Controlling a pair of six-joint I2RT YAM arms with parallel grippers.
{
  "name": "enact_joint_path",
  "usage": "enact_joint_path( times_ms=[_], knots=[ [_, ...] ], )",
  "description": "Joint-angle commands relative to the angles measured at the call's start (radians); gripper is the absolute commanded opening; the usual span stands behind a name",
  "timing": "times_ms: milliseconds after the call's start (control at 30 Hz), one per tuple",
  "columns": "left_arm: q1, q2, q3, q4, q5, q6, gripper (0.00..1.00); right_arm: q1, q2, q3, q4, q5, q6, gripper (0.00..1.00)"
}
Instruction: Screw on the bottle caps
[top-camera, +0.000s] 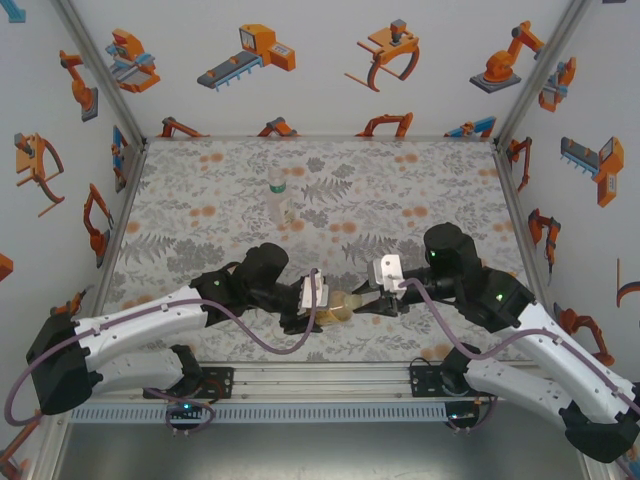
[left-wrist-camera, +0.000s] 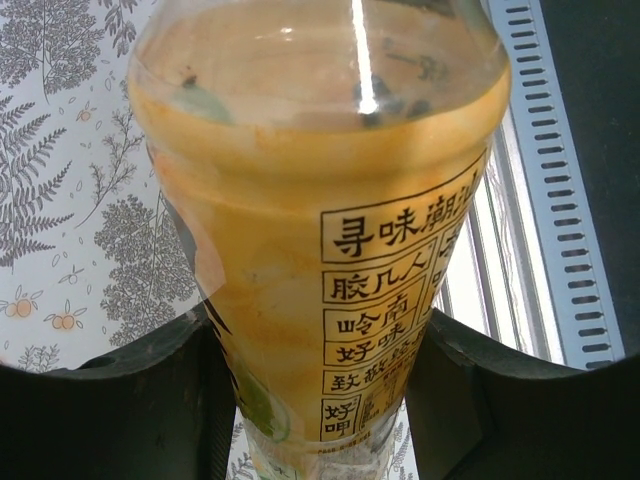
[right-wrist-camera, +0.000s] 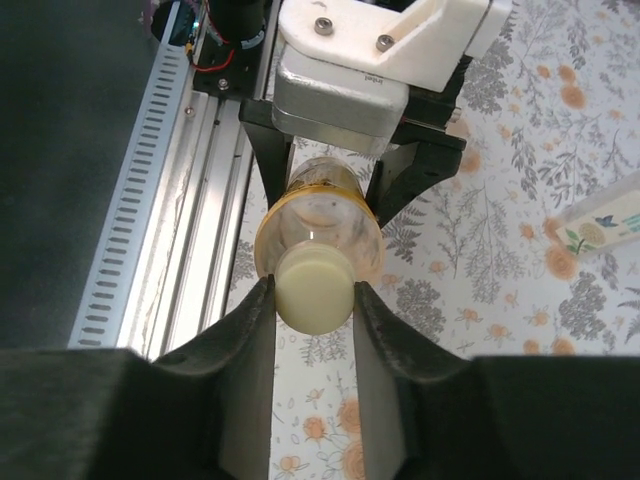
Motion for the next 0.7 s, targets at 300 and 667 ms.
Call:
enact_joint_path(
  times_ms=[300,667],
  knots=[
    [-0.002,-0.02,-0.034,0.163,-0.261,-0.046,0.0,0.012,0.012,-0.095,0.232,0.501,0.962,0.0],
    [-0.002,0.08,0.005,0.205,-0.339,-0.047,0.0,0.012,0.144,-0.066,0.144,0.633,1.633,0.0]
  ],
)
